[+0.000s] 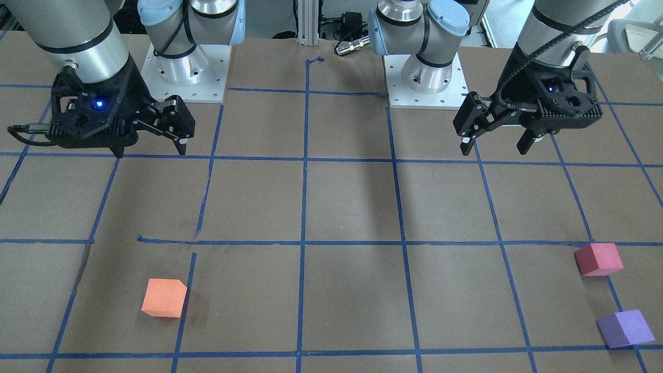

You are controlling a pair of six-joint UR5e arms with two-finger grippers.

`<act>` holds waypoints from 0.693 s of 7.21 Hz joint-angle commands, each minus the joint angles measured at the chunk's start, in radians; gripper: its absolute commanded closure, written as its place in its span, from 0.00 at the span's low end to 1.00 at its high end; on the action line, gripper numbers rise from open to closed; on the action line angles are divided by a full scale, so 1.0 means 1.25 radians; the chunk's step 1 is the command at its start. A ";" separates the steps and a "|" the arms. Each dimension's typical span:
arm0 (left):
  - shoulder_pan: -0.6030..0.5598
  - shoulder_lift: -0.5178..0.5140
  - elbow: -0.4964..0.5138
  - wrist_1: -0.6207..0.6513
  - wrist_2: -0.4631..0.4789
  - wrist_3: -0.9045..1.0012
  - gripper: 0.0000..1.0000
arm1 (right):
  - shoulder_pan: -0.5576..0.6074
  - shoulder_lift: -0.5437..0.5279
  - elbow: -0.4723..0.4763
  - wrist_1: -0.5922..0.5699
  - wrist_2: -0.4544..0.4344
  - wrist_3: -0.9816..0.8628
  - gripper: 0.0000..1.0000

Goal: Arrange blocks in a line
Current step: 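Lower the right gripper toward the orange cube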

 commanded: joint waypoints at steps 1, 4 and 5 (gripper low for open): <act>0.000 0.000 0.000 0.001 0.000 0.000 0.00 | -0.009 -0.006 -0.001 -0.018 -0.008 -0.005 0.00; 0.000 0.000 0.000 0.001 0.000 0.000 0.00 | -0.064 0.086 -0.004 -0.031 0.000 0.000 0.00; 0.000 0.000 -0.001 0.001 -0.001 0.000 0.00 | -0.069 0.126 -0.001 -0.110 0.003 0.000 0.00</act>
